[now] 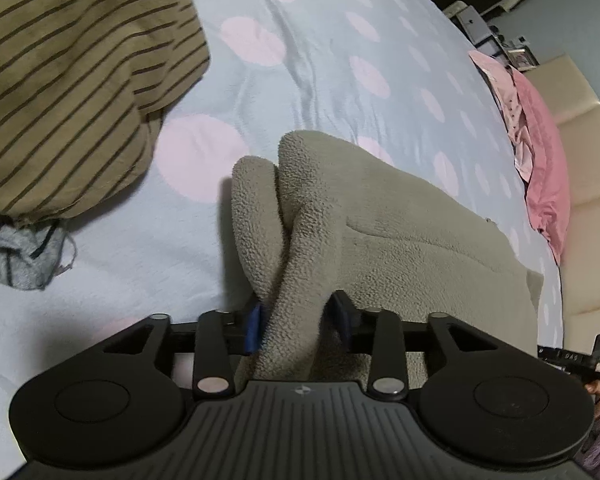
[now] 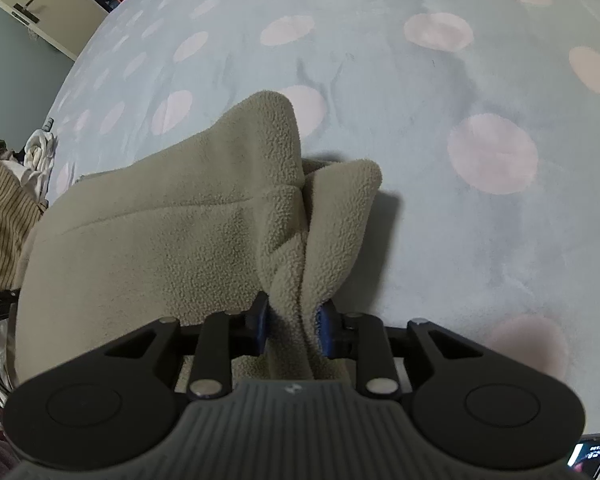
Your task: Fold clothes
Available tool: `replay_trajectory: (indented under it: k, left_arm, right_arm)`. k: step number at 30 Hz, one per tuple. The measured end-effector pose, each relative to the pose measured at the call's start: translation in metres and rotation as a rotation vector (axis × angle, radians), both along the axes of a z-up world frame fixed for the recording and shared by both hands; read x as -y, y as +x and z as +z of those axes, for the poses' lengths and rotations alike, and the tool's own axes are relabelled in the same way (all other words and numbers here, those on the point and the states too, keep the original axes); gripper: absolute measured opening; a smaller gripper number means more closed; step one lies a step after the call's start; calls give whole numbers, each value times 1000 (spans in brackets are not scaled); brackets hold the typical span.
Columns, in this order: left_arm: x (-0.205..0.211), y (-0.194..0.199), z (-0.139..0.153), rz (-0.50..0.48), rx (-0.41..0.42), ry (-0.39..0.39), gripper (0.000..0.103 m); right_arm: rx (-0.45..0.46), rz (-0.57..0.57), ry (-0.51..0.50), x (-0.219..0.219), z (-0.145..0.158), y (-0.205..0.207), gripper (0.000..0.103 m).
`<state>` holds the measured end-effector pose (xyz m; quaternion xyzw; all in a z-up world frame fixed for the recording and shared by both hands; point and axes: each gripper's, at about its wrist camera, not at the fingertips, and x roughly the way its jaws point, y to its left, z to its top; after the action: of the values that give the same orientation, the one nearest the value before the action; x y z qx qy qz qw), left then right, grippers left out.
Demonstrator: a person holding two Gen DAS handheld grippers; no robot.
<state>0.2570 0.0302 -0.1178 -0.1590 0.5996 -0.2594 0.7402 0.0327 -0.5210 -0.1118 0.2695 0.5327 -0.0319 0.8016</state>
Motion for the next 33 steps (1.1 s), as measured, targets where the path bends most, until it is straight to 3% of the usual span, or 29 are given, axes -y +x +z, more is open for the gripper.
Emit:
replay_trajectory:
  k: [3, 5, 11, 17, 22, 33]
  left_arm:
    - [-6, 1, 3, 18, -13, -45, 61]
    - [-8, 0, 3, 18, -25, -78, 66]
    - [-7, 3, -11, 24, -67, -72, 74]
    - [-15, 14, -39, 76, -118, -80, 76]
    - [-8, 23, -44, 38, -114, -97, 75]
    - [11, 39, -45, 15, -84, -86, 57]
  right_arm:
    - [-3, 0, -8, -3, 0, 4, 32]
    - [-5, -2, -8, -1, 0, 0, 34]
    - [-8, 0, -14, -3, -1, 2, 36]
    - [-10, 1, -11, -2, -4, 3, 40]
    - [-13, -6, 11, 2, -10, 2, 42]
    - [-6, -69, 173, 23, -43, 1, 56]
